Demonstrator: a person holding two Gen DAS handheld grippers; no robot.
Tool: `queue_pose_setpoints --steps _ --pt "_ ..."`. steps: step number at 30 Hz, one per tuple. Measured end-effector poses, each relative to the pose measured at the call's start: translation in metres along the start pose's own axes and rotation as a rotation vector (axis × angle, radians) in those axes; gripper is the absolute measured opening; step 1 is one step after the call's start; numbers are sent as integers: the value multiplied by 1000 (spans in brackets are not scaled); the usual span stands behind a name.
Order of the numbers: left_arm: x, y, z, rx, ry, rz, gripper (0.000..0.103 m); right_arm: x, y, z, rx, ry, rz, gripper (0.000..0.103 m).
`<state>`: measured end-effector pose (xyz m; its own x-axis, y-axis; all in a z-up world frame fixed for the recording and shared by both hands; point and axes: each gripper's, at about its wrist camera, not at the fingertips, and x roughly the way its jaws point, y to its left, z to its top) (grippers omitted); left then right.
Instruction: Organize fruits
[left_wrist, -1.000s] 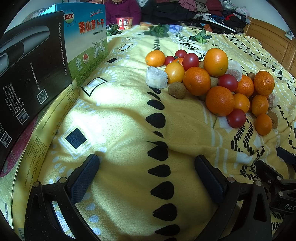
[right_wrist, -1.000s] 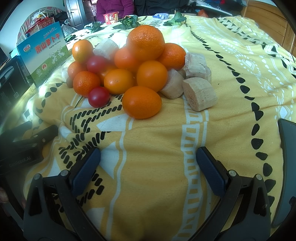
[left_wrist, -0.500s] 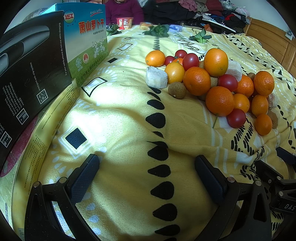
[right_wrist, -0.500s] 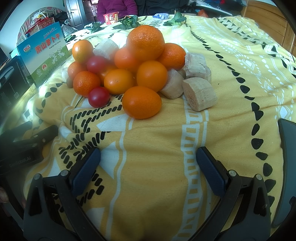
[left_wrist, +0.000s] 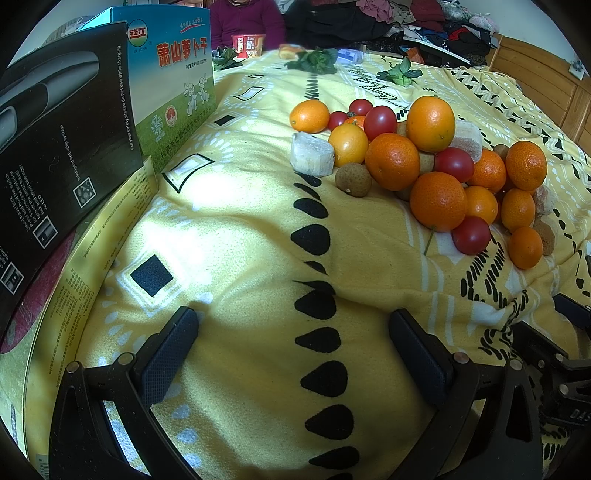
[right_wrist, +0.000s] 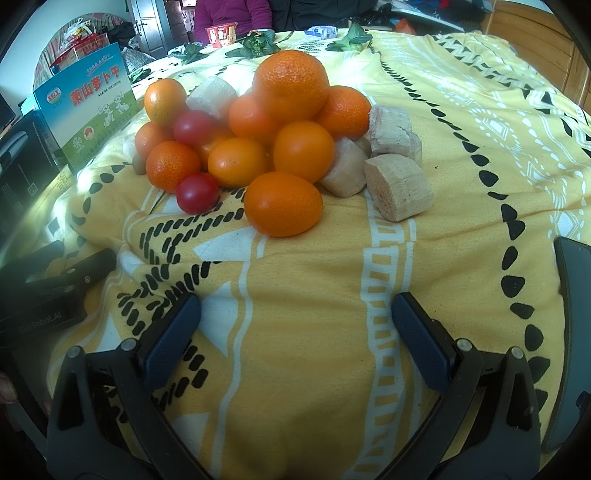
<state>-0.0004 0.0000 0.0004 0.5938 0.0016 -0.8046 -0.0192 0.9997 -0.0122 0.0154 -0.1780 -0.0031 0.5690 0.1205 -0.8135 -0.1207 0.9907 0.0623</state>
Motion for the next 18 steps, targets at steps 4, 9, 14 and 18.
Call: queue_pose_setpoints --steps 4,9,14,18 --pt "0 1 -1 0 -2 -6 103 -27 -4 12 30 57 114 82" --pt "-3 2 -2 -2 -4 -11 103 -65 -21 79 96 -58 237 62" --pt "-3 5 -2 -11 -5 -27 103 -1 -33 153 146 36 226 62" --pt "-2 6 -2 -14 -6 -33 103 59 -32 163 170 175 211 63"
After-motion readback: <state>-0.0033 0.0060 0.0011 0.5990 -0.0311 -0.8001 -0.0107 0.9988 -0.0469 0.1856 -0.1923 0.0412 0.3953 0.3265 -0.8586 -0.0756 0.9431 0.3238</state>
